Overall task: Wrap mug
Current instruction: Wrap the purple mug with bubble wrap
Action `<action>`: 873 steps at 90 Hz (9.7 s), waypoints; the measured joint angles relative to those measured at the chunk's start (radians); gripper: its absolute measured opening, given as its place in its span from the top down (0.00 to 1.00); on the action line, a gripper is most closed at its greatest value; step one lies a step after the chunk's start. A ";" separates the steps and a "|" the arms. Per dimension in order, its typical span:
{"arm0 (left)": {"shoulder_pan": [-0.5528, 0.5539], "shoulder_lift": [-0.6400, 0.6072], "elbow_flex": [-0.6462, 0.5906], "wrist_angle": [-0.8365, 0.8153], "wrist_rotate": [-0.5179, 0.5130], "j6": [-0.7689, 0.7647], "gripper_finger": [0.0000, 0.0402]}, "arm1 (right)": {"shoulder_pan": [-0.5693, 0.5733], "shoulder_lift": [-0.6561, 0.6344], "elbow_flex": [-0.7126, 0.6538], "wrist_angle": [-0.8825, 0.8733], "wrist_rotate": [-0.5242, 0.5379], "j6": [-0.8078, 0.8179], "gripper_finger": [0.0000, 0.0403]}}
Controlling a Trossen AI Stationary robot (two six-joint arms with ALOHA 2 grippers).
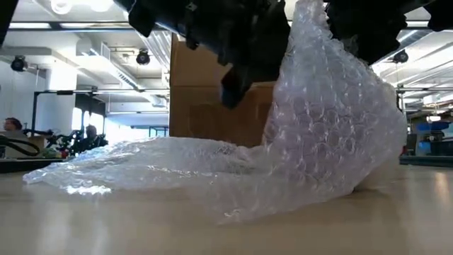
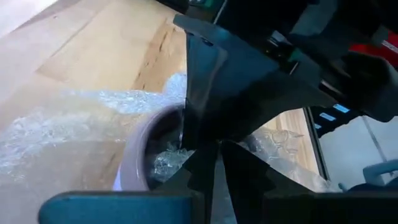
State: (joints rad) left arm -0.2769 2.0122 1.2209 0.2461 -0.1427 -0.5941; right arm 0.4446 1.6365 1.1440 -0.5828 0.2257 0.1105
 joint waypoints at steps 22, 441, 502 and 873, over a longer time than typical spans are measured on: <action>0.004 0.003 -0.003 0.000 -0.012 -0.002 0.94 | 0.000 -0.039 0.155 -0.232 0.006 -0.033 0.97; -0.014 -0.195 -0.005 0.020 -0.004 0.011 0.94 | 0.002 -0.117 -0.189 0.140 0.099 -0.016 0.97; -0.042 -0.201 -0.006 -0.088 -0.008 0.061 0.94 | -0.091 -0.042 -0.100 0.130 -0.016 0.031 0.97; -0.048 -0.199 -0.008 -0.099 -0.086 0.081 0.94 | -0.201 0.090 0.011 -0.027 -0.184 -0.165 0.97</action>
State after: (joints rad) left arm -0.3252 1.8133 1.2125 0.1474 -0.2287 -0.5129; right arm 0.2440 1.7262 1.1545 -0.6102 0.0412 -0.0550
